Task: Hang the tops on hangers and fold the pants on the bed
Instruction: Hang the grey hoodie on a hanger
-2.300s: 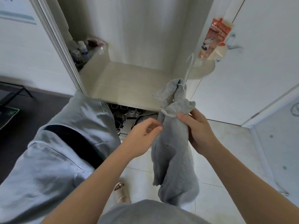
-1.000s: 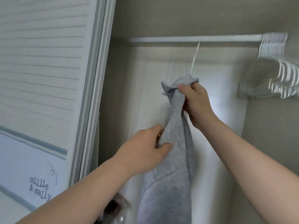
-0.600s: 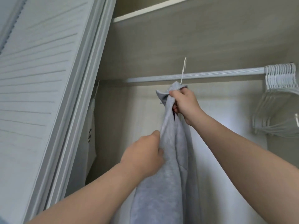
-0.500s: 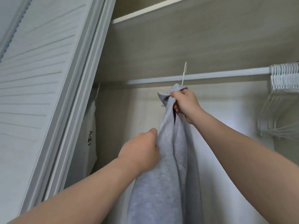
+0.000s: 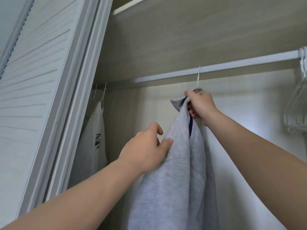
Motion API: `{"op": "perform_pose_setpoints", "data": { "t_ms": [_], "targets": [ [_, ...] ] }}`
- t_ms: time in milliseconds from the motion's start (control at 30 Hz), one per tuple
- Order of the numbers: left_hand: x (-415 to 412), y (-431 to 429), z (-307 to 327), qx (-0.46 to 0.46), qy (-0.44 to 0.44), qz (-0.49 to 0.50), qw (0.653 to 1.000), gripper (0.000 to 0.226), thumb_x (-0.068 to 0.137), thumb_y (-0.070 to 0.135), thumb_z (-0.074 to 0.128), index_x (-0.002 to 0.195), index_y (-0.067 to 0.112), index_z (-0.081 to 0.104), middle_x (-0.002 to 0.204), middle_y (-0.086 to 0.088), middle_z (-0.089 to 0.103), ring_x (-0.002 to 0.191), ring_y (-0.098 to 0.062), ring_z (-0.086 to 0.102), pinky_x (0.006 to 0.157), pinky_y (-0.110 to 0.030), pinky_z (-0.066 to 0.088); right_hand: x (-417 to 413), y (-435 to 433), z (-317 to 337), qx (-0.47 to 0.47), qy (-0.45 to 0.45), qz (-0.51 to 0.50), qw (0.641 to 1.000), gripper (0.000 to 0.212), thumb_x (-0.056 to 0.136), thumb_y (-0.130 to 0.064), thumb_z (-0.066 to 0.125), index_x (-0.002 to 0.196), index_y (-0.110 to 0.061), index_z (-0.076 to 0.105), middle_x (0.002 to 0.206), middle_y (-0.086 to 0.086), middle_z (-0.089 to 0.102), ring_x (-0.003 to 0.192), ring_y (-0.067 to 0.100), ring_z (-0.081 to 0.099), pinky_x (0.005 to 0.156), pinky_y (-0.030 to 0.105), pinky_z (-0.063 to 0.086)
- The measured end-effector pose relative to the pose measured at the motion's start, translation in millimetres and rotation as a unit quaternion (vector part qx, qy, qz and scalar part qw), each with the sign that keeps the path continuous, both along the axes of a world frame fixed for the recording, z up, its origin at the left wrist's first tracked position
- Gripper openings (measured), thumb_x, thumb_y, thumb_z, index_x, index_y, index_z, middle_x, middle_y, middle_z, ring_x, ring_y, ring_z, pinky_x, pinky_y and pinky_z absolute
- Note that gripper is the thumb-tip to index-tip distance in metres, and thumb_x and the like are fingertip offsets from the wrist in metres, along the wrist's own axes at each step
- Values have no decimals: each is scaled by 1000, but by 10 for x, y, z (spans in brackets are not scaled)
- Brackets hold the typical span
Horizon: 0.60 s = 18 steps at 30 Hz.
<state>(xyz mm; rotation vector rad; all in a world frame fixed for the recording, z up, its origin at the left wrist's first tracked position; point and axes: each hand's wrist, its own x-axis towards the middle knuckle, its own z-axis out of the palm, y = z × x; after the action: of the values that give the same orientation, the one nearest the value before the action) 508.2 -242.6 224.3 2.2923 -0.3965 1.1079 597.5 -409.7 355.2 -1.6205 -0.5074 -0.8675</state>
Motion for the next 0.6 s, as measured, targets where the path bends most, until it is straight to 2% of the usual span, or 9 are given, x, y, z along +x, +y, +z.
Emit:
{"op": "perform_pose_setpoints", "data": {
  "t_ms": [67, 133, 167, 233, 300, 367, 433, 500, 600],
  "targets": [
    [-92, -72, -14, -20, 6, -9, 1000, 44, 89, 68, 51, 114, 32, 43, 92, 14, 60, 88, -14, 63, 84, -41, 54, -70, -22, -1, -17, -10, -31, 999, 37, 83, -47, 64, 79, -11, 56, 64, 10, 59, 37, 18, 49, 41, 23, 41],
    [-178, -157, -41, -28, 26, -22, 999, 54, 82, 77, 51, 114, 34, 42, 98, 15, 60, 93, -14, 64, 86, -42, 54, -170, -29, -27, -44, -13, -59, 997, 56, 72, -61, 65, 96, -12, 53, 72, 12, 62, 35, 18, 52, 41, 26, 45],
    [-217, -202, -55, -33, 39, -33, 998, 57, 79, 80, 52, 112, 34, 42, 101, 14, 60, 94, -14, 64, 85, -42, 54, -236, -27, -51, -60, -9, -70, 996, 60, 70, -64, 66, 100, -13, 50, 74, 12, 62, 37, 18, 54, 42, 28, 47],
    [-274, -295, -86, -20, 55, -38, 998, 60, 75, 81, 56, 108, 33, 40, 102, 13, 60, 92, -14, 63, 79, -39, 53, -377, -24, -117, -109, 1, -84, 990, 54, 74, -61, 68, 93, -16, 47, 69, 10, 58, 39, 19, 55, 44, 29, 50],
    [-316, -366, -127, 26, 51, -17, 998, 55, 79, 72, 61, 103, 29, 35, 97, 9, 57, 85, -19, 60, 68, -37, 46, -533, -11, -209, -176, 17, -101, 979, 45, 79, -53, 72, 81, -19, 43, 62, 7, 51, 41, 21, 52, 46, 31, 51],
    [-313, -400, -175, 56, 46, -6, 997, 47, 85, 58, 62, 97, 26, 29, 90, 7, 53, 78, -23, 55, 63, -37, 39, -673, 2, -299, -237, 27, -140, 961, 41, 83, -47, 70, 93, -19, 43, 71, 6, 53, 50, 23, 56, 46, 30, 49],
    [-291, -404, -219, 68, 57, -9, 996, 41, 88, 47, 60, 94, 25, 26, 86, 6, 51, 74, -22, 53, 61, -36, 37, -757, -4, -354, -285, -12, -216, 934, 41, 87, -40, 64, 112, -17, 41, 91, 11, 59, 68, 26, 58, 49, 29, 41],
    [-273, -400, -259, 83, 64, -11, 994, 36, 89, 39, 56, 92, 25, 23, 82, 4, 51, 67, -19, 49, 58, -35, 35, -820, -17, -382, -320, -73, -279, 903, 33, 91, -33, 57, 112, -16, 39, 98, 11, 59, 78, 26, 51, 53, 32, 30],
    [-278, -377, -316, 112, 73, 0, 991, 33, 90, 31, 54, 91, 24, 22, 80, 3, 48, 62, -17, 43, 56, -35, 32, -864, -8, -409, -338, -105, -283, 891, 23, 95, -26, 54, 109, -15, 39, 94, 10, 56, 76, 26, 48, 57, 35, 31]
  ]
}}
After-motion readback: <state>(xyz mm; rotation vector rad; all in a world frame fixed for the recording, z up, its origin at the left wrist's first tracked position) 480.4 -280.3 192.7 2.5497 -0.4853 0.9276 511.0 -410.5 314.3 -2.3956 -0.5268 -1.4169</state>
